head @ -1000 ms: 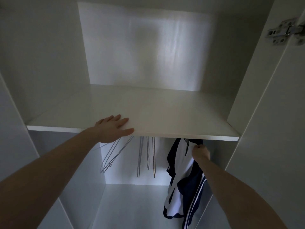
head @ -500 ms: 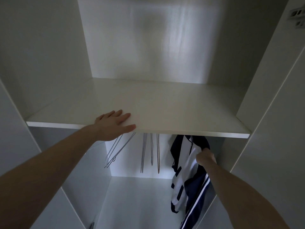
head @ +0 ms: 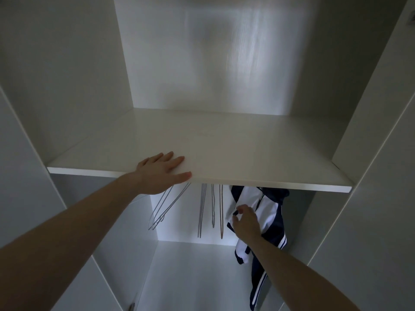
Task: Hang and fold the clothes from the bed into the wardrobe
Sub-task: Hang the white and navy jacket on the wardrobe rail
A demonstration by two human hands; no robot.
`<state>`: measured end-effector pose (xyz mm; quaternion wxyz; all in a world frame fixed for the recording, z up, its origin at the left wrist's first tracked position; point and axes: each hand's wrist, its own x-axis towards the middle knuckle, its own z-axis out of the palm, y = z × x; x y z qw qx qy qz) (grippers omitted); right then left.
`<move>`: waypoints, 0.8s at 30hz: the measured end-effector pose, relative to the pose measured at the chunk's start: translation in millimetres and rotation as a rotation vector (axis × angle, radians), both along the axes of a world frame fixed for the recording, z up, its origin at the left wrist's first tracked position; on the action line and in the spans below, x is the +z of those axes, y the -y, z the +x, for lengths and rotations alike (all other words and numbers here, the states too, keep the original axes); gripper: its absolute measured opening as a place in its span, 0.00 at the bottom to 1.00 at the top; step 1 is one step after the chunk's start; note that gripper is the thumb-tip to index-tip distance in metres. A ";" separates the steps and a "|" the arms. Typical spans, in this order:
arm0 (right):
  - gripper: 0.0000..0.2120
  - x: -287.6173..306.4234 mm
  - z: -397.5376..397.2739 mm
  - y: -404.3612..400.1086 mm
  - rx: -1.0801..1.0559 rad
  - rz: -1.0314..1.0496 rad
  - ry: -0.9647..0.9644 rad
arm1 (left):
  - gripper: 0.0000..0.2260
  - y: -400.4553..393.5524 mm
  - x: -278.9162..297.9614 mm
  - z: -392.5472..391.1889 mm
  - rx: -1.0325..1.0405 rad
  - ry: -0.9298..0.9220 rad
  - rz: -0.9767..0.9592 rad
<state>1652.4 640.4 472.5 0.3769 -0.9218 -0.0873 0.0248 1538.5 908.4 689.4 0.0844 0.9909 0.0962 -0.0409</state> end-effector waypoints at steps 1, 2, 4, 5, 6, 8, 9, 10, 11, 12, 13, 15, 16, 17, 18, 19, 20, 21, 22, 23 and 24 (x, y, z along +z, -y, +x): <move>0.14 -0.2 -0.9 -10.4 0.008 0.033 -0.050 | 0.40 -0.4 -0.3 0.3 -0.001 -0.001 -0.005; 0.15 0.2 -1.1 -19.6 0.005 0.070 -0.097 | 0.41 -0.8 -0.3 0.3 0.001 -0.002 -0.012; 0.17 -0.5 0.1 -34.1 -0.005 0.102 -0.160 | 0.42 -1.0 -0.9 0.5 0.005 0.000 -0.013; 0.18 -0.9 1.5 -39.3 -0.007 0.096 -0.183 | 0.41 -1.2 -1.3 0.8 0.002 0.004 -0.009; 0.18 -1.3 3.3 -43.2 -0.011 0.084 -0.202 | 0.40 -1.3 -1.5 1.2 0.000 0.006 -0.009; 0.16 -3.2 7.1 -47.9 -0.025 0.057 -0.222 | 0.41 -1.2 -1.6 1.1 0.001 0.008 -0.021; 0.16 -4.2 8.1 -48.9 -0.036 0.054 -0.229 | 0.42 -1.2 -1.4 0.9 0.002 0.008 -0.025; 0.15 -4.8 8.4 -49.3 -0.047 0.051 -0.235 | 0.43 -0.8 -1.3 0.7 0.002 0.007 -0.026; 0.14 -4.9 8.5 -49.0 -0.052 0.043 -0.240 | 0.42 -0.7 -1.4 0.7 -0.002 0.006 -0.024; 0.13 -4.9 9.0 -48.3 -0.054 0.033 -0.245 | 0.41 -0.9 -1.5 0.6 -0.007 0.006 -0.019; 0.11 -4.9 9.5 -47.6 -0.059 0.028 -0.250 | 0.40 -1.3 -1.7 1.0 -0.011 0.005 -0.015; 0.09 -3.8 9.7 -45.7 -0.078 0.035 -0.255 | 0.37 -2.5 -2.3 1.9 -0.015 0.008 -0.004; 0.08 -2.6 9.1 -44.4 -0.092 0.045 -0.251 | 0.36 -2.9 -2.7 2.4 -0.016 0.010 0.002; 0.08 -1.3 8.5 -42.9 -0.110 0.060 -0.239 | 0.35 -3.2 -3.1 2.7 -0.018 0.010 0.008; 0.08 0.1 7.8 -41.3 -0.127 0.077 -0.224 | 0.35 -3.3 -3.5 2.9 -0.021 0.010 0.012; 0.08 1.5 7.0 -39.8 -0.139 0.090 -0.206 | 0.35 -3.7 -3.6 2.9 -0.025 0.010 0.014; 0.08 3.3 5.9 -38.4 -0.148 0.099 -0.191 | 0.35 -3.6 -3.5 2.6 -0.026 0.011 0.014; 0.08 5.4 5.0 -36.9 -0.156 0.107 -0.181 | 0.36 -3.6 -3.4 2.4 -0.025 0.010 0.012; 0.09 8.0 4.0 -35.4 -0.162 0.118 -0.179 | 0.37 -3.4 -3.2 2.4 -0.024 0.008 0.010; 0.10 10.6 2.7 -33.3 -0.167 0.133 -0.183 | 0.38 -3.2 -2.9 2.3 -0.023 0.006 0.006; 0.10 13.5 0.8 -31.1 -0.172 0.153 -0.188 | 0.39 -2.8 -2.6 2.0 -0.022 0.007 0.004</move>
